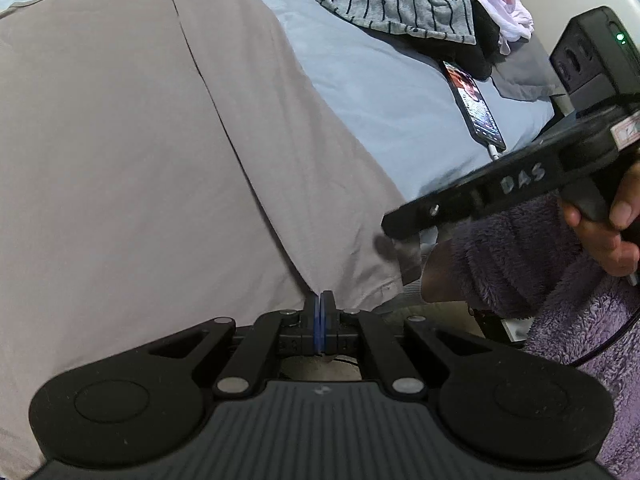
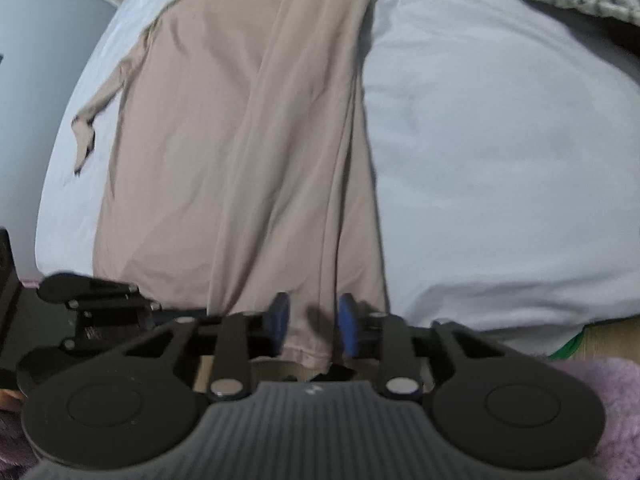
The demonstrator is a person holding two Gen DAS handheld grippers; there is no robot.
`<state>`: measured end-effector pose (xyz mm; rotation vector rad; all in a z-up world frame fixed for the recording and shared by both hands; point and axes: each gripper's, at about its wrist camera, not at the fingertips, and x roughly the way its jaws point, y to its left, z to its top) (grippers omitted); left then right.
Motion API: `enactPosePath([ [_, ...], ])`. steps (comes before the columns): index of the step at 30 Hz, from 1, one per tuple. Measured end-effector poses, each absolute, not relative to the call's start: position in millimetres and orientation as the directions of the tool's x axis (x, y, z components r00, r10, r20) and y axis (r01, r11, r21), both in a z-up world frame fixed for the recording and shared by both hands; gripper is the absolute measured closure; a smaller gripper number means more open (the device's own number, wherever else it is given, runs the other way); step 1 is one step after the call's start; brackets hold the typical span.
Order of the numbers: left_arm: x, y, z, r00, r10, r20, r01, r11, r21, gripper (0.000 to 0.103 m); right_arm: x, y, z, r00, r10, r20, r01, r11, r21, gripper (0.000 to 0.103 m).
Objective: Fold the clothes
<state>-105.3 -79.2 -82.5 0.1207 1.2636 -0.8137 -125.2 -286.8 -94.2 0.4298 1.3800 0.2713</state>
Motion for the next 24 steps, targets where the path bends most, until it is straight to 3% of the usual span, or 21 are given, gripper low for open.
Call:
enactPosePath([
  [4,-105,-79,-83,0.072,-0.475,-0.877,0.597,0.725,-0.344,0.103,-123,-284,-105,0.147,0.430,-0.891,0.064,0.895,0.442,0.074],
  [8,-103,-78,-85,0.070,-0.476,-0.877,0.590,0.728,-0.348,0.103,-124,-283,-110,0.130,0.439,-0.889,0.050,0.893,0.448,0.100],
  [17,-103,-84,-86,0.033,-0.523,-0.852,0.565,0.713,-0.416,0.103,-146,-306,-73,0.197,0.410,-0.891,0.069,0.900,0.430,0.101],
  [24,-103,-94,-101,0.010,-0.506,-0.862,0.561,0.716,-0.414,0.103,-142,-310,-84,0.163,0.339,-0.927,0.099,0.929,0.357,0.101],
])
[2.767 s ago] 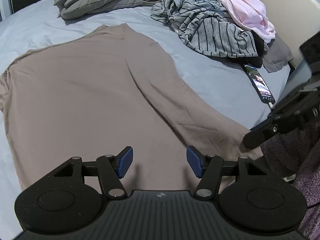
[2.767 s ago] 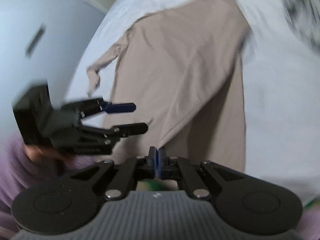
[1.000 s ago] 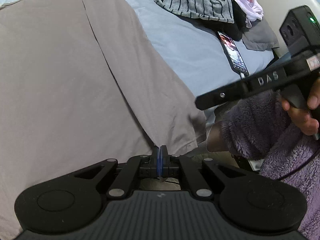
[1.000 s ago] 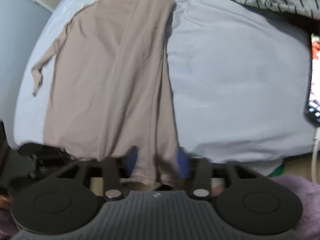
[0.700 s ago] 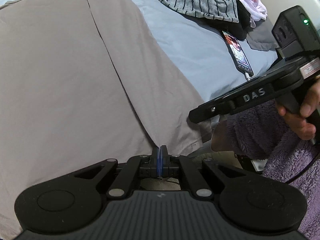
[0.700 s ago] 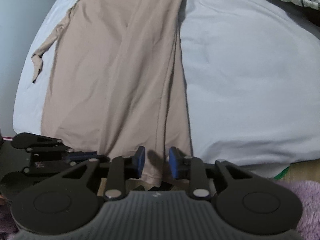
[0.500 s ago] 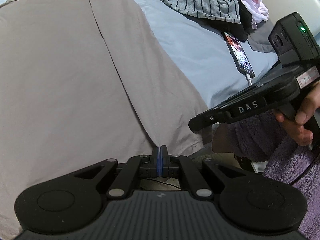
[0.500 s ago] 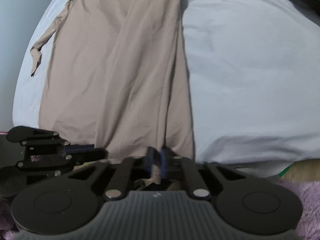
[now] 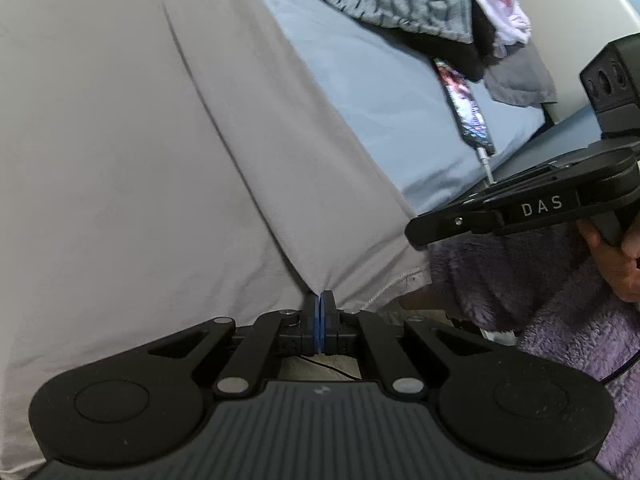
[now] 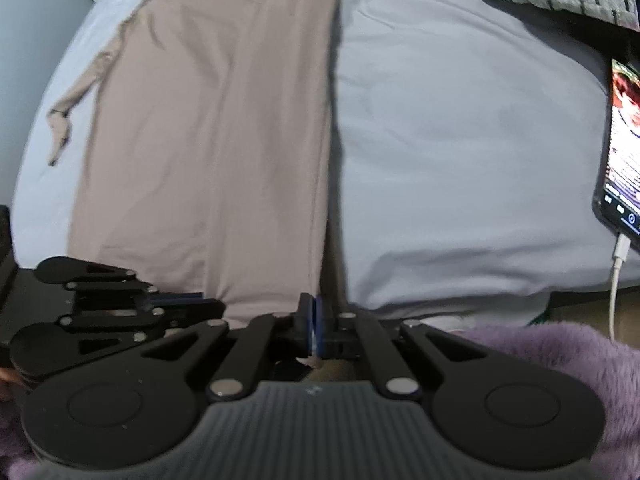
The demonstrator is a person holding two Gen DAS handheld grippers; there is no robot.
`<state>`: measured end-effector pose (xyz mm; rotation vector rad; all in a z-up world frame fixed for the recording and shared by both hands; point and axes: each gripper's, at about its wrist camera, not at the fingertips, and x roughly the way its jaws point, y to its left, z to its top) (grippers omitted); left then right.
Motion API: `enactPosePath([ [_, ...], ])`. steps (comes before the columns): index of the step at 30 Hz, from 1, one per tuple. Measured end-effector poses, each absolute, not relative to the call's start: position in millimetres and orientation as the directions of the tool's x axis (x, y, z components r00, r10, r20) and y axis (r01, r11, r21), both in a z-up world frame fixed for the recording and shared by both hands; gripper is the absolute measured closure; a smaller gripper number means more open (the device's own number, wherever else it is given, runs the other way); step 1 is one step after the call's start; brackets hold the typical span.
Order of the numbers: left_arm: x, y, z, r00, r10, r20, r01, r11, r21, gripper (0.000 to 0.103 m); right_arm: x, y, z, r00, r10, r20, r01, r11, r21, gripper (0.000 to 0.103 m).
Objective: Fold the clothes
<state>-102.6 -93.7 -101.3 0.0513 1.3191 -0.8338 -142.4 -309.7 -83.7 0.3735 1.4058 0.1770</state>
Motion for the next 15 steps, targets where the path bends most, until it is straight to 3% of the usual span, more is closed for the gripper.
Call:
enactPosePath([
  [6,-103,-94,-112,-0.006,-0.477,-0.879,0.557,0.728,-0.399,0.103,-135,-299,-97,0.135,0.302,-0.944,0.085,0.945,0.315,0.096],
  [8,-104,-91,-108,-0.001,-0.466,-0.885,0.566,0.729,-0.385,0.098,-136,-300,-93,0.153,0.280,-0.948,0.085,0.952,0.295,0.094],
  [11,-105,-79,-93,0.039,-0.453,-0.891,0.566,0.745,-0.354,0.072,-138,-303,-82,0.190,0.259,-0.947,0.094,0.955,0.280,0.081],
  [12,-105,-73,-86,0.060,-0.452,-0.890,0.561,0.752,-0.345,0.052,-138,-304,-76,0.210,0.260,-0.942,0.094,0.954,0.285,0.073],
  [13,-104,-67,-79,0.084,-0.456,-0.886,0.558,0.758,-0.337,0.046,-139,-303,-70,0.230,0.261,-0.937,0.088,0.954,0.288,0.059],
  [15,-93,-50,-61,0.141,-0.463,-0.875,0.539,0.778,-0.324,0.046,-135,-300,-57,0.272,0.269,-0.924,0.059,0.954,0.295,0.058],
])
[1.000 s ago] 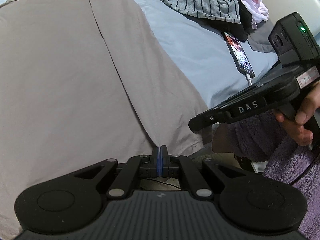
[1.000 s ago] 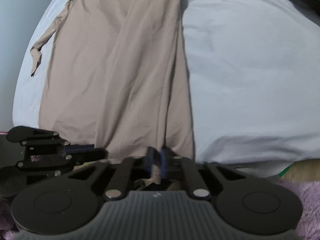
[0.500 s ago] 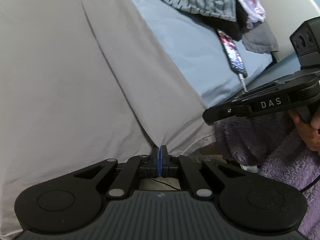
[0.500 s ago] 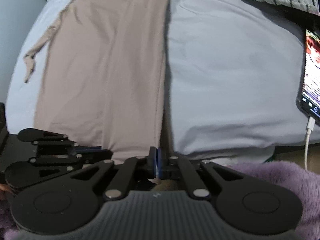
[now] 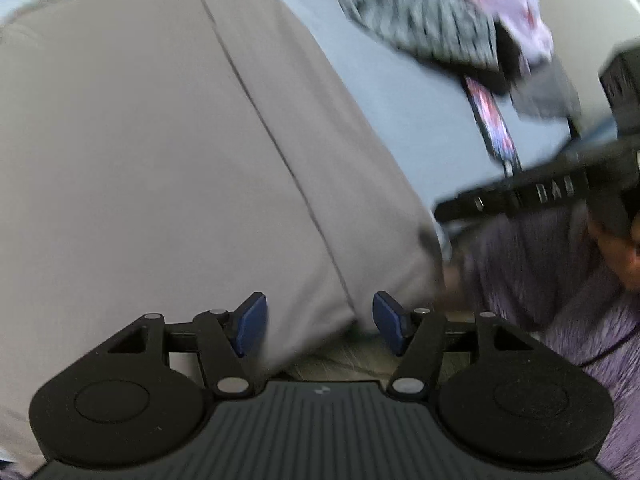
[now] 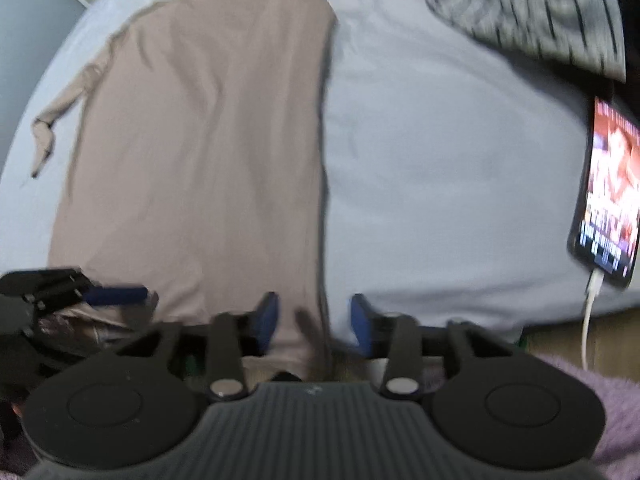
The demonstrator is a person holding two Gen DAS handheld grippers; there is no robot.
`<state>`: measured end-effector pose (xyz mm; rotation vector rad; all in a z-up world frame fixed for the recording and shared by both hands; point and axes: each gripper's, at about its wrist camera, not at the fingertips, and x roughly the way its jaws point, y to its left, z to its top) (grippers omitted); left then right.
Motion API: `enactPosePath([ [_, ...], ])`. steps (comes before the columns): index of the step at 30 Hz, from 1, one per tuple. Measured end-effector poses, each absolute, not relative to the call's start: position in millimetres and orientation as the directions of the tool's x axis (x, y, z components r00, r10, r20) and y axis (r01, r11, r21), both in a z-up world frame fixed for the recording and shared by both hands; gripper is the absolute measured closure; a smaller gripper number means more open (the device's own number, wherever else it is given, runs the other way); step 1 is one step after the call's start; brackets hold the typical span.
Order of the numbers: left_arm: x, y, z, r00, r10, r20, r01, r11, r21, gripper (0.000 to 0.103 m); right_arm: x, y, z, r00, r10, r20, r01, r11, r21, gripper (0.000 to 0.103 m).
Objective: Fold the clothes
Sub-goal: 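Open both grippers and release the folded garment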
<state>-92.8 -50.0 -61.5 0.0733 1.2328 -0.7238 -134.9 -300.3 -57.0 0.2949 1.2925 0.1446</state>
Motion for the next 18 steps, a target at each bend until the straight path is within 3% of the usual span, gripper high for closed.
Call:
enactPosePath([
  [5,-44,13,-27,0.284,-0.422,-0.861,0.395,0.870,-0.296,0.052,-101,-280,-32,0.316,0.327,-0.891,-0.016,0.940,0.340,0.058],
  [12,30,136,0,0.441,-0.187,-0.878,0.151,0.980,-0.133,0.056,-23,-233,-11,0.342,0.368,-0.864,-0.138,0.930,0.341,0.058],
  [18,77,213,-15,0.472,-0.056,-0.880,0.022,0.998,-0.051,0.058,37,-192,-18,0.338,0.378,-0.862,-0.196,0.924,0.328,0.058],
])
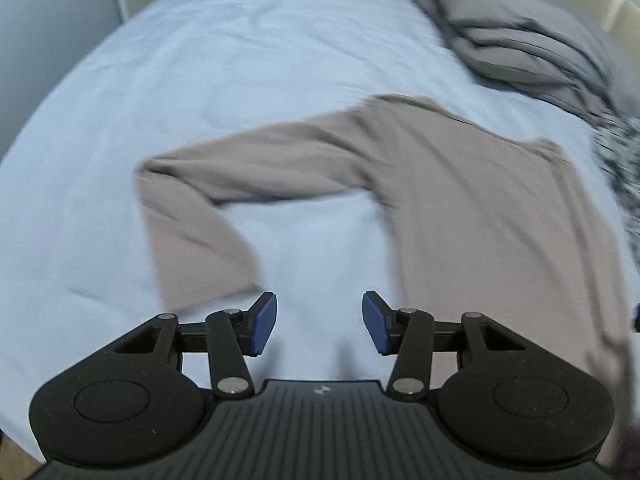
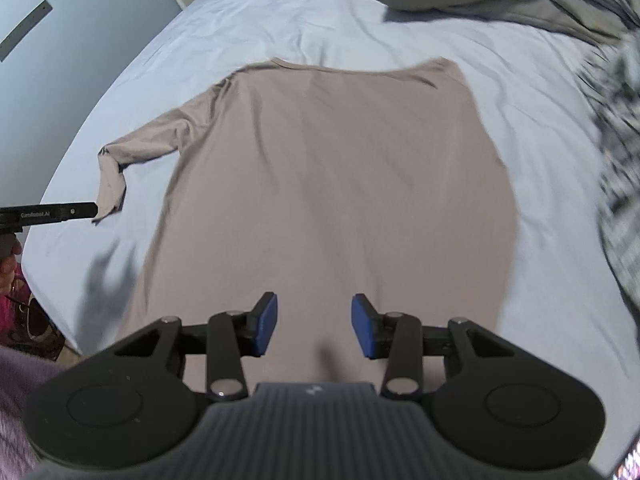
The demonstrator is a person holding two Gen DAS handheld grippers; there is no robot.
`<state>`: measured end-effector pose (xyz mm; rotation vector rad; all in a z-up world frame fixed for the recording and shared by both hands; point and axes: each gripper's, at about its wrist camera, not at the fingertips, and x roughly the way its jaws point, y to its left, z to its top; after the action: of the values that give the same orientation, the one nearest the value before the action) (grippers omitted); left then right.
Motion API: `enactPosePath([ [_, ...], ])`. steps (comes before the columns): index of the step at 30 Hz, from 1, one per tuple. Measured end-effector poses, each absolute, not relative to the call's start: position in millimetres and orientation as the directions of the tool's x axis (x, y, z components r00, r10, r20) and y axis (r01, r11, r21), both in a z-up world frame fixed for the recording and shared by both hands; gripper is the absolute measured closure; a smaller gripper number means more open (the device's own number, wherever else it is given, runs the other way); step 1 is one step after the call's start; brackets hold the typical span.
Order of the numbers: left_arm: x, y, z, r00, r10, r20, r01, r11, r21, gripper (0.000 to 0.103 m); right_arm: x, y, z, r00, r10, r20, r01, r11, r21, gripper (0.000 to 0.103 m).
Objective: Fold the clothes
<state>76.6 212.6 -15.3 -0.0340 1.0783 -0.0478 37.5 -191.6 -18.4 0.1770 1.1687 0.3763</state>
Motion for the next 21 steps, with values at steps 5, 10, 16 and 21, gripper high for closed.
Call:
enactPosePath([
  [5,101,226,-49,0.462,0.015,-0.887,0.042,0.998,0.039,0.057,83,-156,-33,0.316,0.398,-0.861,-0.234,0.913,0.336,0.058],
  [10,117,219,-78,0.445,0.085,-0.892,0.108,0.983,0.148,0.073,130,-124,-42,0.336,0.412,-0.847,-0.269,0.904,0.334,0.058],
  [16,122,258,-52,0.466,0.016,-0.885,0.117,0.990,0.080,0.101,187,-88,-47,0.369,0.430,-0.824,-0.316,0.892,0.325,0.058],
  [21,122,319,5,0.558,0.053,-0.828,-0.013,0.998,0.055,0.102,230,-51,-57,0.376,0.457,-0.806,-0.372,0.871,0.321,0.060],
])
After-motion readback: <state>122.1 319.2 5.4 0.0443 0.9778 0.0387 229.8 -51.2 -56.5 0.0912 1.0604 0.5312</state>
